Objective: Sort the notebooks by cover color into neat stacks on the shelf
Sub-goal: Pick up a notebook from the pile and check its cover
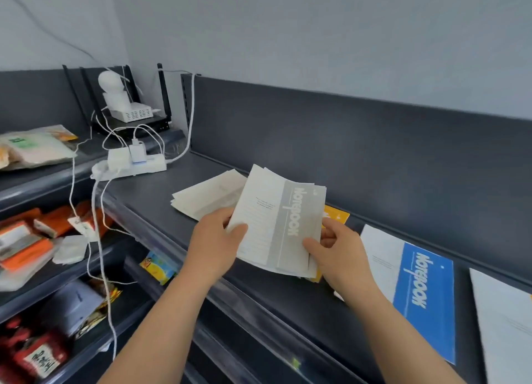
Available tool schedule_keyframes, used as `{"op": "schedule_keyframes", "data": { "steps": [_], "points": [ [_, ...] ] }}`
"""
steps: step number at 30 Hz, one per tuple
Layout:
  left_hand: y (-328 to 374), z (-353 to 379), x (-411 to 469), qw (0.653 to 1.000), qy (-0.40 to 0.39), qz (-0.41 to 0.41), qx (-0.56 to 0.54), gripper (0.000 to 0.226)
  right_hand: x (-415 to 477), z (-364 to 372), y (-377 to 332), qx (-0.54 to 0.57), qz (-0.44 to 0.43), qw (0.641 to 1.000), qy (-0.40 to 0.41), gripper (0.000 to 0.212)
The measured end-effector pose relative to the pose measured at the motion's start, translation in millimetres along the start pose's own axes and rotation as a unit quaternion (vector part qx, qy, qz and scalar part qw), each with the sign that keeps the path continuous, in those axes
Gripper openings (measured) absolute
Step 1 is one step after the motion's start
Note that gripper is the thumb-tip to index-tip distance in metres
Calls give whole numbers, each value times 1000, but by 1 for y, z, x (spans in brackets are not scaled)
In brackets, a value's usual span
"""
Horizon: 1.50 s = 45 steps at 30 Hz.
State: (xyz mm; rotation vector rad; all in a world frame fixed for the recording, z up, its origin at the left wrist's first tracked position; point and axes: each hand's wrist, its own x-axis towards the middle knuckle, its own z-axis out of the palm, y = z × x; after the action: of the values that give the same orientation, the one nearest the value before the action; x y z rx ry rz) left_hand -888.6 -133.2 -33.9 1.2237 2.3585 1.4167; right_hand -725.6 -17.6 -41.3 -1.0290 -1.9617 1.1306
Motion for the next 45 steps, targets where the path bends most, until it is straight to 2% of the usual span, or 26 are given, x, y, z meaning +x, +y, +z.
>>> {"op": "schedule_keyframes", "data": {
  "steps": [6,11,15,19,23,26,29,33,37,42,45],
  "points": [
    [-44,-26,65,1000,-11,9,16,24,37,61,-23,-49,4,999,21,25],
    [-78,-52,116,996,-63,36,47,25,63,112,-40,-97,47,993,53,31],
    [-108,-65,146,991,-109,47,64,27,73,149,-48,-154,57,985,59,26],
    [-131,-74,167,986,-136,56,74,25,81,169,-54,-246,70,966,39,25],
    [-141,-73,176,978,-145,75,129,23,83,182,-57,-368,74,927,9,21],
    [-147,-71,177,972,-158,62,163,21,82,186,-56,-392,73,917,8,27],
    [-151,-72,175,966,-175,80,174,30,81,185,-57,-383,70,921,9,38],
    [-142,-79,171,959,-109,146,217,32,74,174,-65,-342,19,935,94,44],
    [-115,-77,161,957,-106,215,162,37,58,152,-69,-355,8,922,156,44],
    [-80,-58,134,947,-137,275,98,24,26,125,-67,-368,23,908,197,42],
    [-60,-42,115,939,-158,296,74,34,3,104,-66,-374,39,900,219,38]
  ]
}}
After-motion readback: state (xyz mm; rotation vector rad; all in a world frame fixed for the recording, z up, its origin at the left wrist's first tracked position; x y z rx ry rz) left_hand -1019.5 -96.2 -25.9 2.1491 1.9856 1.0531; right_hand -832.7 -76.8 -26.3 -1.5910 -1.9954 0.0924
